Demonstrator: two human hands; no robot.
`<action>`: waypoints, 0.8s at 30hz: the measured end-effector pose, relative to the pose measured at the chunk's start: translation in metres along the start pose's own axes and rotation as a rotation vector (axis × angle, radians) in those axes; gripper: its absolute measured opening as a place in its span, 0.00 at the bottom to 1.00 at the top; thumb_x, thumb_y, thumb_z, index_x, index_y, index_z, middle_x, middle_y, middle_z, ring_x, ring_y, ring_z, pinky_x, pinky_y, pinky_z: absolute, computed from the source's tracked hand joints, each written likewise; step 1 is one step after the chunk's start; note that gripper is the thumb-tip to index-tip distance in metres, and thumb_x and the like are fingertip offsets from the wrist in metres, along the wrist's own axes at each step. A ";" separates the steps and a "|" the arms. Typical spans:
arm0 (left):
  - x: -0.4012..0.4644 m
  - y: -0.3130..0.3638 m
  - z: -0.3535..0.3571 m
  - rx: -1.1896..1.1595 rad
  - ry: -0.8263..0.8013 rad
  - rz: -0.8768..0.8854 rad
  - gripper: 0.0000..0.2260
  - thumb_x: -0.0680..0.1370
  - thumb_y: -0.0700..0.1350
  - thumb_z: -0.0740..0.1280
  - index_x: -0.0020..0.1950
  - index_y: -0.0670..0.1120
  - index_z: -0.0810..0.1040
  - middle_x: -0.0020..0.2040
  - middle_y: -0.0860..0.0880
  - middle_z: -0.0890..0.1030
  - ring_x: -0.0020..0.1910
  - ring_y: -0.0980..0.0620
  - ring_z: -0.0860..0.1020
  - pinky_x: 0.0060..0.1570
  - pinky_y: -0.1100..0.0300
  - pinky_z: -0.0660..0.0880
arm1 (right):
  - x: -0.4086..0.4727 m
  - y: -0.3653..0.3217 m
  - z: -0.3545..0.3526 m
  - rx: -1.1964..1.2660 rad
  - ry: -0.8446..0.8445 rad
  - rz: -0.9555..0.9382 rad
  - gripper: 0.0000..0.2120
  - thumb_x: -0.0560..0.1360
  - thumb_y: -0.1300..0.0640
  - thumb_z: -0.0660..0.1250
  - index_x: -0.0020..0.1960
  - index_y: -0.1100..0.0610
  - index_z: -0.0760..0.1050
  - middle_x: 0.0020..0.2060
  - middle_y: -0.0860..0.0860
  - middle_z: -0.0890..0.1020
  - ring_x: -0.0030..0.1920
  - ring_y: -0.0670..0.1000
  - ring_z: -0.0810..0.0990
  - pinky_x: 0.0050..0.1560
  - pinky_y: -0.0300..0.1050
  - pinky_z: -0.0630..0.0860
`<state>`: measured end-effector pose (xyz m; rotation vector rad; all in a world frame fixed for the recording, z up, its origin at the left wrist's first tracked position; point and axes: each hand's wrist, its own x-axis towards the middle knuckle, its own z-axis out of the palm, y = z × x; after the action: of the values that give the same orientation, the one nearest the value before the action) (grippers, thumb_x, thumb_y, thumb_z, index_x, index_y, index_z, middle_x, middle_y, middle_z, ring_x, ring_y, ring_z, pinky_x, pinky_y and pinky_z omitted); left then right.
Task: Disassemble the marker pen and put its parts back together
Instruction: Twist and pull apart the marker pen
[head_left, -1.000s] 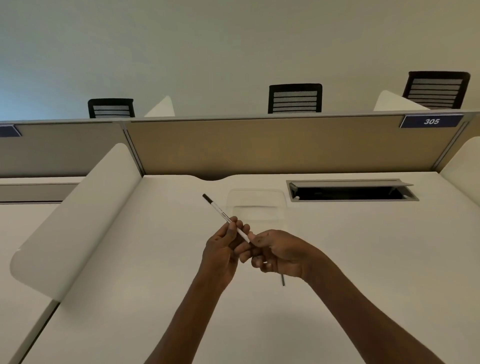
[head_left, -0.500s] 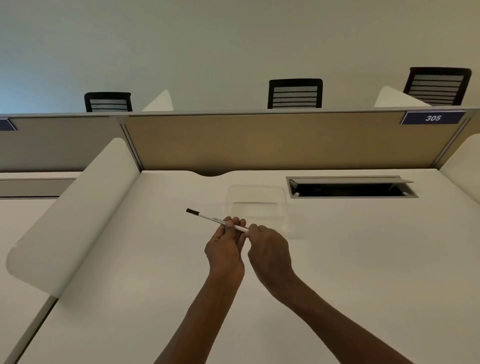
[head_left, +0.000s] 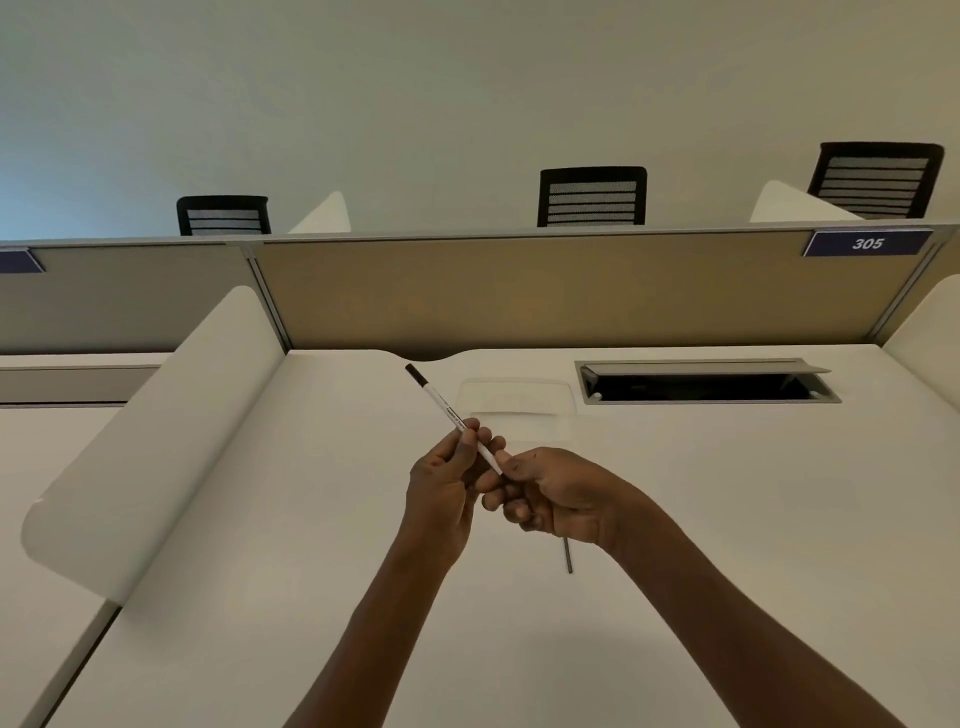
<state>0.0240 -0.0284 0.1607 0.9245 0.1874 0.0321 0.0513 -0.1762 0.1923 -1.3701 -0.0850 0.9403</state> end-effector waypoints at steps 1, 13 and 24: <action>0.000 0.000 0.000 -0.002 0.008 0.005 0.09 0.78 0.44 0.65 0.49 0.46 0.85 0.45 0.45 0.83 0.46 0.49 0.83 0.41 0.58 0.80 | 0.000 0.000 0.001 -0.026 0.015 0.014 0.20 0.83 0.50 0.55 0.46 0.61 0.80 0.34 0.54 0.83 0.26 0.46 0.74 0.27 0.35 0.72; -0.008 -0.011 0.016 -0.113 0.279 0.060 0.08 0.79 0.39 0.65 0.55 0.39 0.81 0.44 0.45 0.85 0.47 0.48 0.85 0.49 0.55 0.83 | 0.021 0.026 0.025 -1.002 0.727 -0.345 0.11 0.79 0.59 0.60 0.40 0.55 0.77 0.34 0.51 0.82 0.33 0.51 0.76 0.35 0.44 0.68; -0.005 0.002 0.014 -0.183 0.184 0.022 0.08 0.80 0.41 0.63 0.55 0.41 0.80 0.44 0.48 0.86 0.48 0.49 0.85 0.44 0.57 0.82 | 0.017 0.015 0.019 -0.736 0.488 -0.367 0.13 0.81 0.58 0.57 0.43 0.59 0.78 0.31 0.52 0.79 0.28 0.48 0.72 0.30 0.43 0.71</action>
<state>0.0217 -0.0385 0.1715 0.7407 0.3396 0.1530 0.0438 -0.1520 0.1769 -2.1374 -0.3208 0.2350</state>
